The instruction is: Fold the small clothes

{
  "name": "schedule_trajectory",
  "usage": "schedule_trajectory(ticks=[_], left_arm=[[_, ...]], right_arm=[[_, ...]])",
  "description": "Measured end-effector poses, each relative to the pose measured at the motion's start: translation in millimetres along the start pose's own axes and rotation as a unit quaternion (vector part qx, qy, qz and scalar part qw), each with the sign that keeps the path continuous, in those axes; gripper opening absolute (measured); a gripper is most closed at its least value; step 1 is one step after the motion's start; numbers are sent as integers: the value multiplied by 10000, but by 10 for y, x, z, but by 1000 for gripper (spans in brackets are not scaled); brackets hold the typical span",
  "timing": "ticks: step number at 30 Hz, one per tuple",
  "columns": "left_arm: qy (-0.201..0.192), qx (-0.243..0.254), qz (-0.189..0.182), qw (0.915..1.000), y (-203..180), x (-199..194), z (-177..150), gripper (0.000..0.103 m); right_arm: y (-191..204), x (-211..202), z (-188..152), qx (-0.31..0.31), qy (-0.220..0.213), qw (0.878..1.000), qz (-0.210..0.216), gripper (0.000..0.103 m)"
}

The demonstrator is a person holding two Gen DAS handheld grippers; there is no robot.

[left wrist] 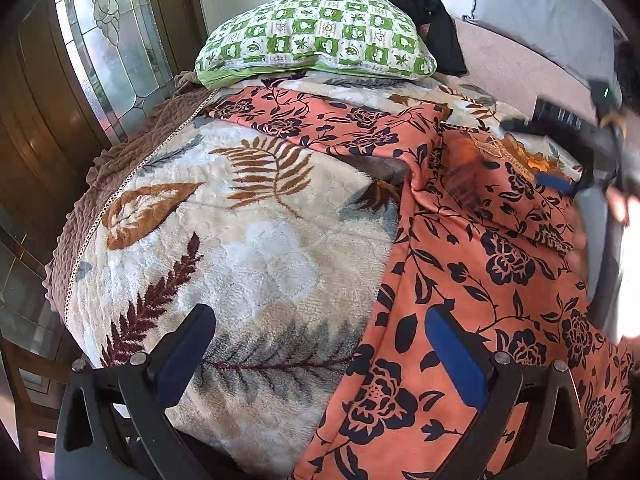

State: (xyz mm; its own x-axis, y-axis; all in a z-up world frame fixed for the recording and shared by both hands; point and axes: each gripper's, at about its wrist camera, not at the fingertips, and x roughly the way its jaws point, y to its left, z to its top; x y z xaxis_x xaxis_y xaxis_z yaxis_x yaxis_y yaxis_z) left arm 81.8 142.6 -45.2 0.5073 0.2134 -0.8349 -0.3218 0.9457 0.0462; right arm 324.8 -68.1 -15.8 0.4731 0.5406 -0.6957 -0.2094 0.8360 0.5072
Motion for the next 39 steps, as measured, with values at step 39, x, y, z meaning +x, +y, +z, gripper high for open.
schedule_trajectory(ticks=[39], left_arm=[[-75, -44, -1030, 9946, -305, -787, -172, 103]], right_arm=[[-786, -1270, -1755, 861, -460, 9952, 28, 103]])
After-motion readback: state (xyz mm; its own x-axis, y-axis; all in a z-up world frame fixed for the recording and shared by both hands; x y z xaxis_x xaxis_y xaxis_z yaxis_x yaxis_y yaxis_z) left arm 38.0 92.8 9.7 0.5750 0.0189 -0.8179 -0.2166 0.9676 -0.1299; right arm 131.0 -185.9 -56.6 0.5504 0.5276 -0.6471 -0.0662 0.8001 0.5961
